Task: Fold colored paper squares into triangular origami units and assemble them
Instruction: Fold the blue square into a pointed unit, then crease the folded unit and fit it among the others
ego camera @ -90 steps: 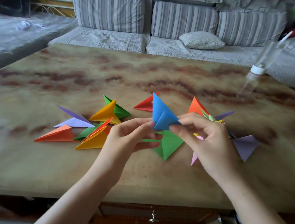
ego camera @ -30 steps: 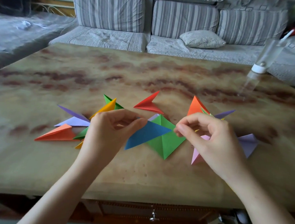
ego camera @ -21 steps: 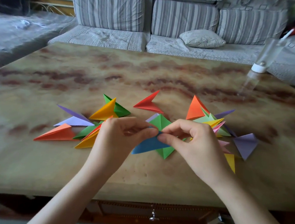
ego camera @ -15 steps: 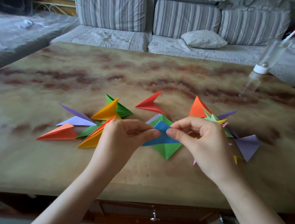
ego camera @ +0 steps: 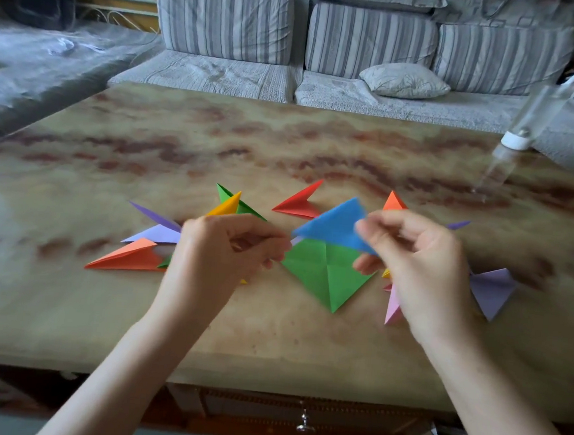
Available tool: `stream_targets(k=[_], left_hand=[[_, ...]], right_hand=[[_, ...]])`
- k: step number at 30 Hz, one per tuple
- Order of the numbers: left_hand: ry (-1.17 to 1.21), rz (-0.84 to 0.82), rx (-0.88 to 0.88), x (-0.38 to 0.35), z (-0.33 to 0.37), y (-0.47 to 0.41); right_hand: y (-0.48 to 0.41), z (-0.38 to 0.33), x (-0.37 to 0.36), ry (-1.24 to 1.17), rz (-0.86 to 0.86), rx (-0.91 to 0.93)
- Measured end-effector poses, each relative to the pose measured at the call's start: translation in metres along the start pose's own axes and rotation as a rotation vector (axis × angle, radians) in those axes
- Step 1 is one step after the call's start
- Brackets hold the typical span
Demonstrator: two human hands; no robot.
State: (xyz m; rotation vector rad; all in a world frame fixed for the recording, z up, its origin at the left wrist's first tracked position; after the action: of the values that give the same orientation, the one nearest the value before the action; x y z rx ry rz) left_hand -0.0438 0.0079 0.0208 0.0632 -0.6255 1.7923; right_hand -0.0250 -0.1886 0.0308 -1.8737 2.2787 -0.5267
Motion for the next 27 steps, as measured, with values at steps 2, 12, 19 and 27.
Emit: stream_targets(k=[2,12,19,27], left_hand=[[-0.089,0.11,-0.054,0.013,-0.003,-0.006],[-0.051,0.226,-0.067,0.021,-0.005,-0.014],[-0.057,0.187,-0.081,0.009,-0.01,-0.019],[-0.044,0.192,-0.082,0.005,-0.011,-0.019]], right_hand=[[-0.007,0.0,0.009,-0.073,0.073,-0.046],[0.034,0.044,-0.068,0.453,-0.379,-0.096],[0.032,0.035,-0.093,0.739,-0.237,0.216],[0.013,0.034,-0.076,0.692,-0.143,0.393]])
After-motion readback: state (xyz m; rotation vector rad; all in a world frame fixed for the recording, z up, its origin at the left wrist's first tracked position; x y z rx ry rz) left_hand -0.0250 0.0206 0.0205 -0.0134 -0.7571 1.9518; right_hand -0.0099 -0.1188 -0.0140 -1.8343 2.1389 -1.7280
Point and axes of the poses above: each hand's wrist, its own y-axis away from the middle knuckle, its own x-axis out of the back of the hand, z = x × y, the point moved 3 cm from there along -y, towards the middle knuckle, and after that the axes turned 4 degrees about z, right-handed, at the moved point
